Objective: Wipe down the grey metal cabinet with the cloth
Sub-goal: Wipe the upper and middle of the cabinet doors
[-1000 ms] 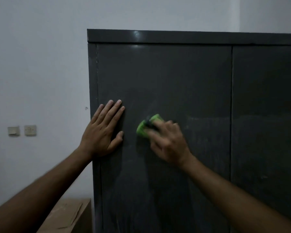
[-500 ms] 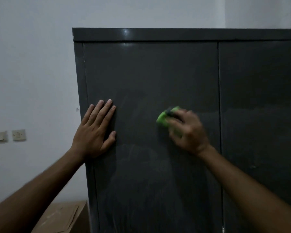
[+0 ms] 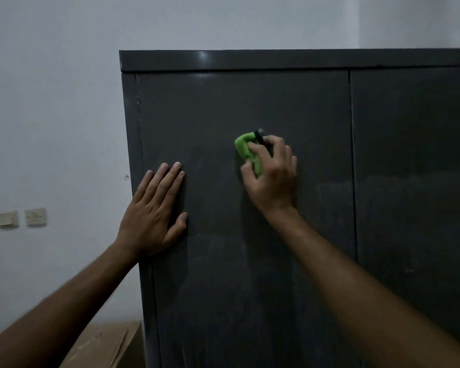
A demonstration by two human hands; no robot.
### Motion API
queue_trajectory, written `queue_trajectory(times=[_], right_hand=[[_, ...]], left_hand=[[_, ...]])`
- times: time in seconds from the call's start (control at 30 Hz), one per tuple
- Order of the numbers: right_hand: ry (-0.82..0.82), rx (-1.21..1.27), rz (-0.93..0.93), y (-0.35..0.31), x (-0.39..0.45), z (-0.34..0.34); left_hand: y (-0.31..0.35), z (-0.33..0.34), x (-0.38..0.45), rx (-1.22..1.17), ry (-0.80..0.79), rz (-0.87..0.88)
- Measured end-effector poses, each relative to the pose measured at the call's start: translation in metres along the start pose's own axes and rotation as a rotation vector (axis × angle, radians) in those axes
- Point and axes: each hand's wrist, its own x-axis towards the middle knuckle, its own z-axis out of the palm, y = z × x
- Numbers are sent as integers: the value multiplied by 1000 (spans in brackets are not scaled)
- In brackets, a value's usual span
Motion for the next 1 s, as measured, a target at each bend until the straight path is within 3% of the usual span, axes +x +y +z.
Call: queue_trajectory(times=[0.03,0.1,0.17,0.23,0.3,0.4,0.43,0.47,0.57,0.63,0.7,0.77,0.8,0.83,0.87,0.97,1.0], right_hand=[[4,15,-8,-16,-4,7],[-114,48,-264,-34,-30,14],[-293,63,-623,-19,-60,3],[-349,31,-730,15,-63,-17],[-239,-21,-550,44,-47,-29],[-18,-48,68,34,-28,-20],[17,-45,144,19,-33,-12],[-10,-35,92,6,-45,-6],[-280,15,-556,19,-90,-14],[-339,-19,-710,60,-81,-37],[-203,-72,-462,91,-57,-50],[-33,-98,39,91,-37,-48],[26,-103,174,80,-38,-42],[39,-112,192,68,-45,-34],[1,-102,105,58,-57,-29],[-278,-45,-468,69,-101,-43],[-334,-66,-579,85,-100,-55]], left_hand=[[0,0,0,-4,0,4],[-2,1,-1,-16,9,12],[-2,1,-1,-27,24,19],[-3,2,-1,-20,24,27],[-3,2,-2,-8,10,23],[-1,0,-1,-6,-2,24],[-1,-2,-1,-9,-6,23],[-1,-3,-1,-13,-11,21],[-1,-7,0,-30,-21,29],[-3,-8,0,-27,-41,39],[-1,-11,0,-35,-57,26],[9,-15,4,-66,-73,16],[16,-16,8,-83,-82,31],[23,-17,13,-97,-92,60],[32,-18,20,-110,-100,92],[55,-15,38,-131,-111,160],[59,-13,43,-132,-113,177]])
